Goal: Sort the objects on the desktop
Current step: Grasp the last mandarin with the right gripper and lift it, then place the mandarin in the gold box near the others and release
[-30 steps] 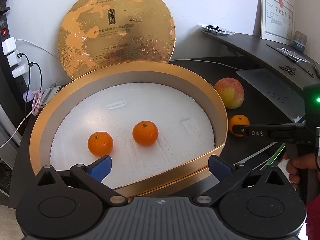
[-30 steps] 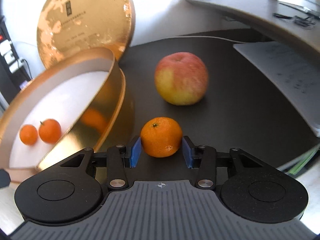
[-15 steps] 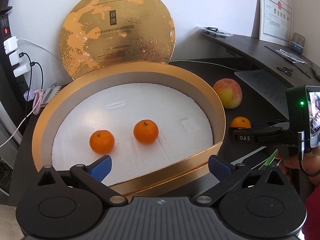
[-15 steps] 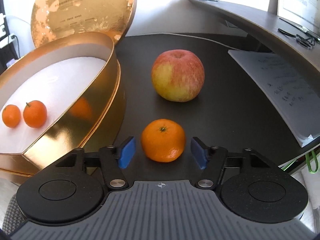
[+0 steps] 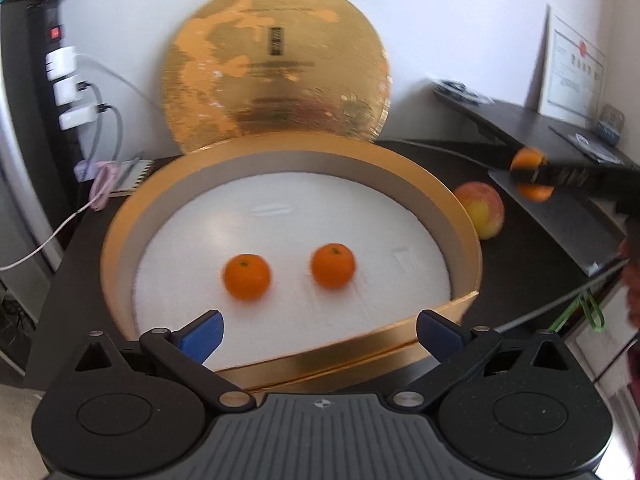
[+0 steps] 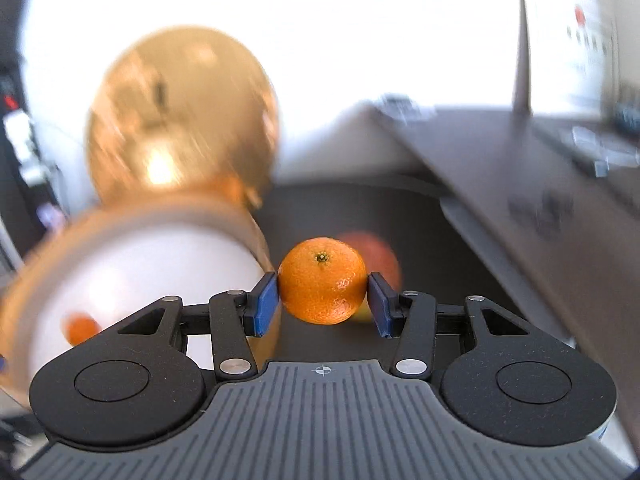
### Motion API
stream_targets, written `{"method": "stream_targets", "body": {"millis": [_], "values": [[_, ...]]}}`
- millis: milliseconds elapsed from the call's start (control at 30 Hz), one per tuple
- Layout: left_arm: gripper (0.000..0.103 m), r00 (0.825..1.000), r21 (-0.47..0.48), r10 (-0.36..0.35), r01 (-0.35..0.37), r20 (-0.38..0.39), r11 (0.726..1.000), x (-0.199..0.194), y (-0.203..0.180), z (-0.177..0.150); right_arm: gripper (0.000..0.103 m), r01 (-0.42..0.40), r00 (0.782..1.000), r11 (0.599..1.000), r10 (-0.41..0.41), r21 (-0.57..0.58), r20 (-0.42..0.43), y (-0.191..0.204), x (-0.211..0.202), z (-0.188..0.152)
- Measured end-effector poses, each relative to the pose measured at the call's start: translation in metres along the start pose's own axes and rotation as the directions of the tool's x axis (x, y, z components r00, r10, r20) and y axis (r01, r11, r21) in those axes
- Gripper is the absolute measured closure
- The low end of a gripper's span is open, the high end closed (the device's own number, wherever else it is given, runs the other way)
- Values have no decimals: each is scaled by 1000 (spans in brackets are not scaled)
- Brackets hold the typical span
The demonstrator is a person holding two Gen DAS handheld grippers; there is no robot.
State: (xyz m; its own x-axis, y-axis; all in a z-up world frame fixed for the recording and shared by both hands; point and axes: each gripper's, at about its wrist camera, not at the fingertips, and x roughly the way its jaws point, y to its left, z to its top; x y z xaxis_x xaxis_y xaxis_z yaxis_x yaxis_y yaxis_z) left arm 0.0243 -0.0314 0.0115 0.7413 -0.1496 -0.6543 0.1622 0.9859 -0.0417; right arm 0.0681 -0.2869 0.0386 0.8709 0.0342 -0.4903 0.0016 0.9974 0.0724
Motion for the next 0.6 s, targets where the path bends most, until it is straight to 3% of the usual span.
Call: {"method": "stream_targets", "body": {"millis": [100,300,467,600], "values": [[1,999,-50,28,-27,17,998,-7,19,-2,53,-74,997,996,76,-53,30,31,-12,15],[1,996,-118,86,-84,10,989,-15,52,-10,53,-223,970,971,211,-91,-122,92,12,0],[1,995,-160,101,-101,-8,982,-19,73,-18,53,-303,916,945,253,-123,-312,133,41,-25],[1,993,-200,118,-118,-15,973,-21,85,-21,53,-337,879,931,257,-141,-402,151,55,-36]]}}
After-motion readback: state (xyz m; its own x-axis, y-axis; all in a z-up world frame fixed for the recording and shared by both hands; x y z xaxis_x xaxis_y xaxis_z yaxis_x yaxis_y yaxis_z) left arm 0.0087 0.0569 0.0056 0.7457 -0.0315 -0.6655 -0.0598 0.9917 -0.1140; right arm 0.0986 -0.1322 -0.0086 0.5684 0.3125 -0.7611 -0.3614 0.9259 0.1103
